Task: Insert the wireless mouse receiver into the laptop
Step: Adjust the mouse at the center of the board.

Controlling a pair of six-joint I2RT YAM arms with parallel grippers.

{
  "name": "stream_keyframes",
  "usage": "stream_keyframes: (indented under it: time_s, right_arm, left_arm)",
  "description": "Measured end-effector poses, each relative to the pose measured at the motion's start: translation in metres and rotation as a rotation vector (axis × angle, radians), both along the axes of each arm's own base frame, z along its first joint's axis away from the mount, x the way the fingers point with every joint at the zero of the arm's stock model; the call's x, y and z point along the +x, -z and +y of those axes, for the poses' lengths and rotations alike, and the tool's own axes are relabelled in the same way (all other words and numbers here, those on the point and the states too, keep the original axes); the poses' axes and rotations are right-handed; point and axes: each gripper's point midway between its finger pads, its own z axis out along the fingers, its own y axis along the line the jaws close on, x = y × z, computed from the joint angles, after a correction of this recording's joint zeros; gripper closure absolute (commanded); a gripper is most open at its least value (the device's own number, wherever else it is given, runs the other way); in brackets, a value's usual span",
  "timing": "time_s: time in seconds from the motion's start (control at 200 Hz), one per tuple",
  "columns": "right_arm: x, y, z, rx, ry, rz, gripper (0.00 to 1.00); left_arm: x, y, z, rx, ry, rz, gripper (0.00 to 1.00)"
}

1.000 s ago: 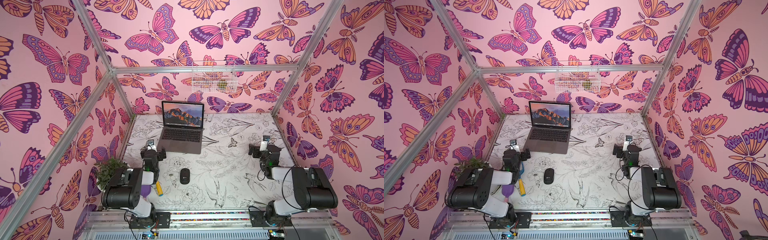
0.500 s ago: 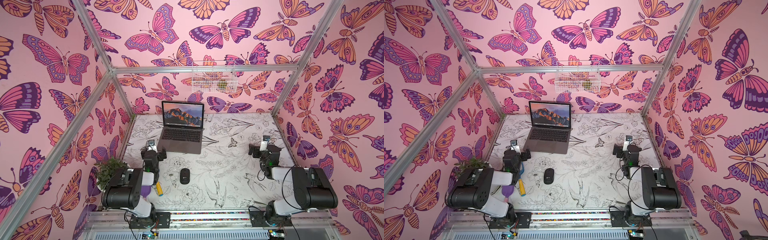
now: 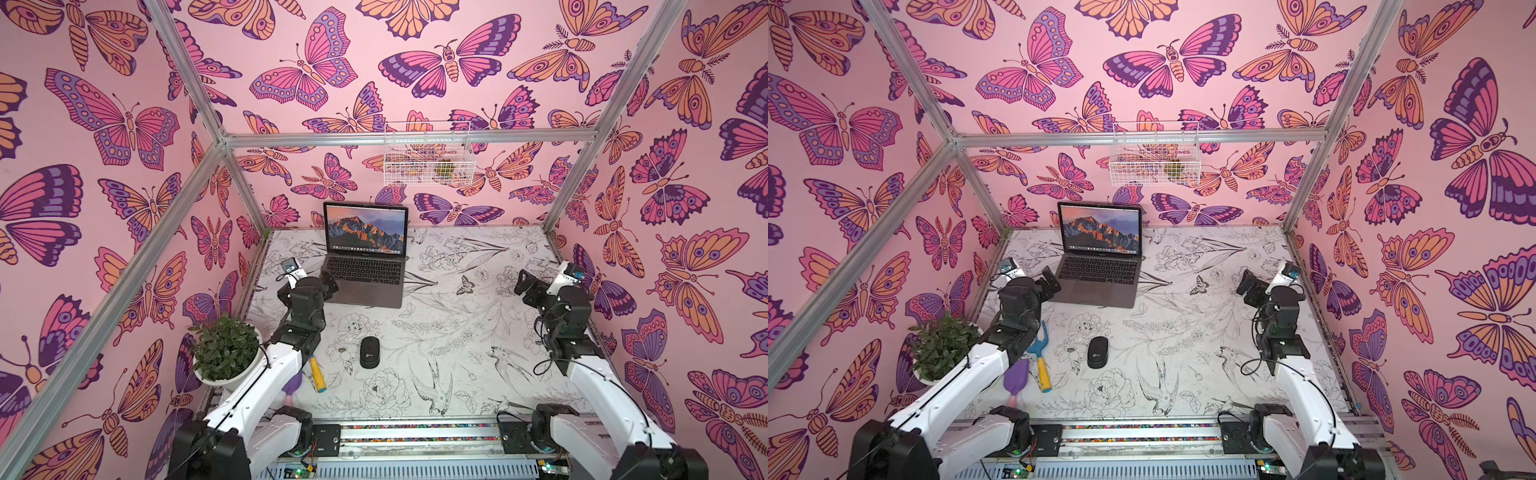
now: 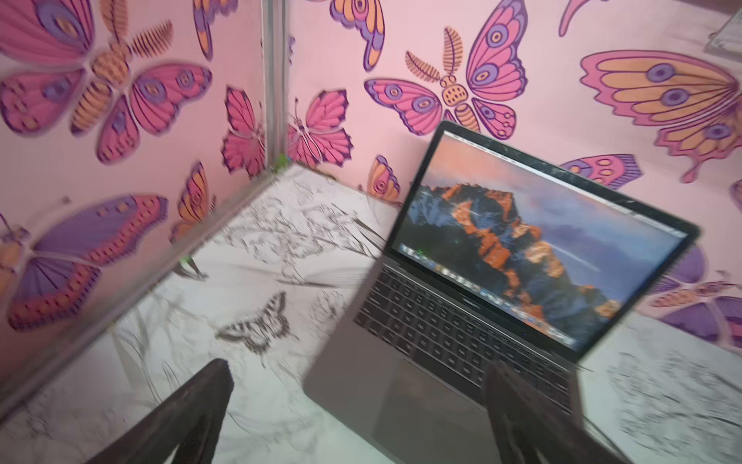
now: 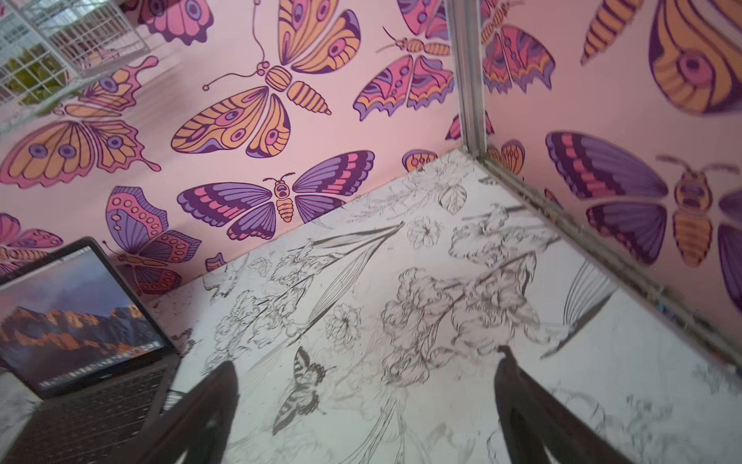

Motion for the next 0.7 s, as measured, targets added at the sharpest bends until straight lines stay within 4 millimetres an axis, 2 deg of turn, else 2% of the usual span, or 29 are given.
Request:
stream_keyframes:
  time_s: [0.05, 0.175, 0.25, 0.325, 0.526, 0.701]
  right_arm:
    - [-0.011, 0.017, 0.007, 0.087, -0.010, 0.034, 0.01]
    - [-0.037, 0.066, 0.029, 0.237, -0.082, 0.173, 0.01]
    - [-0.049, 0.083, 0.042, 0.298, -0.132, 0.240, 0.01]
    - [-0.058, 0.092, 0.053, 0.340, -0.176, 0.289, 0.01]
    - [-0.076, 0.108, 0.079, 0.394, -0.280, 0.387, 0.01]
    - [-0.087, 0.119, 0.101, 0.375, -0.359, 0.448, 0.01]
  left_arm:
    - [-0.011, 0.019, -0.012, -0.079, 0.030, 0.081, 0.01]
    - [-0.054, 0.087, -0.039, -0.239, 0.086, 0.361, 0.00]
    - [-0.082, 0.122, -0.052, -0.306, 0.114, 0.513, 0.00]
    - [-0.104, 0.144, -0.070, -0.330, 0.167, 0.643, 0.00]
    - [-0.133, 0.184, -0.108, -0.323, 0.277, 0.877, 0.00]
    - [-0.138, 0.189, -0.152, -0.313, 0.383, 0.950, 0.00]
